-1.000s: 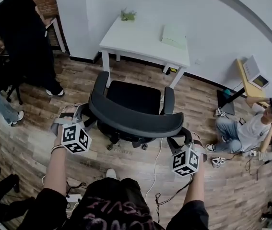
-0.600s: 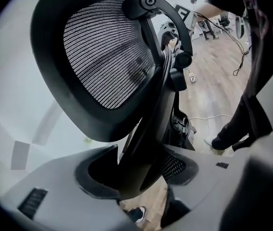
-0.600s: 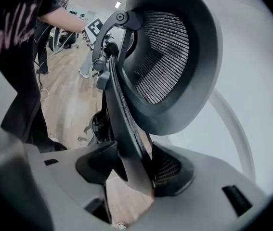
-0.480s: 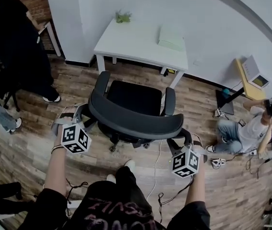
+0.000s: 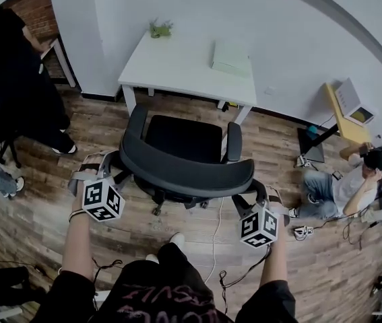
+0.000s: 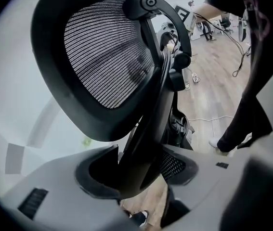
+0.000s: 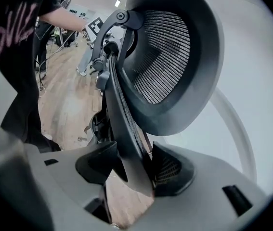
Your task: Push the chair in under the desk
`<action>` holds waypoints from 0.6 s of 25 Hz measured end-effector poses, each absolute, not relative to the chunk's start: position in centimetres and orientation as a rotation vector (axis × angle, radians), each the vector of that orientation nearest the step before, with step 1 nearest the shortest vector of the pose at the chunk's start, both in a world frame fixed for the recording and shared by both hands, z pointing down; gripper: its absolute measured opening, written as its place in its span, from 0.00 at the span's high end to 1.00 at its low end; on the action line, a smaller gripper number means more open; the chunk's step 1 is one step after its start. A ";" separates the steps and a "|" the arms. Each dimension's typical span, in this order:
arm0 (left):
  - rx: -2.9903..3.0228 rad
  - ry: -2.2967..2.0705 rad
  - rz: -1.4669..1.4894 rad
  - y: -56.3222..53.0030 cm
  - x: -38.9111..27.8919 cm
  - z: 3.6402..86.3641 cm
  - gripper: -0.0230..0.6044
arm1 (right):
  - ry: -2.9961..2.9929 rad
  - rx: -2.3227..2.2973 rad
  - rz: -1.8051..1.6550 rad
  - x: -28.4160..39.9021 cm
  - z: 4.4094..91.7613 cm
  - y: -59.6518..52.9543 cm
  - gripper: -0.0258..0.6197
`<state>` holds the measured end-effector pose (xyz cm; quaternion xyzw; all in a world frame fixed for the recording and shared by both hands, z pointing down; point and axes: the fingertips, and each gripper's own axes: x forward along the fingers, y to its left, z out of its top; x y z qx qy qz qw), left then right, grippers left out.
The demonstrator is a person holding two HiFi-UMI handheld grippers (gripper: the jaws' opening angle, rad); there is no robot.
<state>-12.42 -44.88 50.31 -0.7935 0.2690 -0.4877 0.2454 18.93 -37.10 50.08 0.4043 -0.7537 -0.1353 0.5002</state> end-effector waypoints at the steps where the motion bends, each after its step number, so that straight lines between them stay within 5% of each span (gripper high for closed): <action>1: -2.164 0.735 -1.333 -45.4 -12.1 50.3 0.55 | -1.825 0.978 -0.332 19.2 50.0 -37.7 0.59; 15: -2.160 0.774 -1.354 -50.7 -9.7 50.5 0.55 | -1.845 0.962 -0.364 22.0 50.1 -44.0 0.59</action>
